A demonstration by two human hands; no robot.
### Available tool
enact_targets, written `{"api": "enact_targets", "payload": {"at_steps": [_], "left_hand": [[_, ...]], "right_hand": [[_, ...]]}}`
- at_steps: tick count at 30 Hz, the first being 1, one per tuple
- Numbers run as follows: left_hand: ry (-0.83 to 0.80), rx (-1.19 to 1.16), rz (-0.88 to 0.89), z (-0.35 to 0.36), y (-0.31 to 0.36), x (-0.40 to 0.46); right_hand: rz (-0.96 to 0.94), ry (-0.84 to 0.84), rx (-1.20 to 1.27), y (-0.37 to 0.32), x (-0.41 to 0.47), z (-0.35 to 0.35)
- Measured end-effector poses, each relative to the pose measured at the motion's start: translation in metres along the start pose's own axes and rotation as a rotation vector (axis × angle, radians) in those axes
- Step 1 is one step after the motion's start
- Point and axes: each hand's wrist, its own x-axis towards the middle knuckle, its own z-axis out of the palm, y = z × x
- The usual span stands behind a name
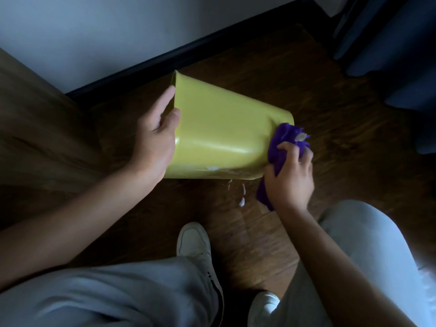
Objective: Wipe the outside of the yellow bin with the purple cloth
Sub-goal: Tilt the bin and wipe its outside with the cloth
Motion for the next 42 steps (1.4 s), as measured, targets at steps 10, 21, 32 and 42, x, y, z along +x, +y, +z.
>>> {"api": "enact_targets", "payload": {"at_steps": [10,21,32,42], "left_hand": [[-0.026,0.119,0.146,0.003,0.011,-0.002],[-0.473,0.157,0.11,0.005,0.039,-0.026],[-0.61,0.849,0.776,-0.014,-0.002,-0.034],[-0.453,0.789,0.823,-0.016,-0.011,-0.027]], "right_hand": [[-0.087,0.066,0.115,-0.01,0.035,-0.03],[-0.027,-0.07,0.191,-0.014,0.026,-0.016],[0.096,-0.084,0.234,-0.007,0.037,-0.018],[0.119,-0.065,0.27,-0.002,0.038,-0.023]]}}
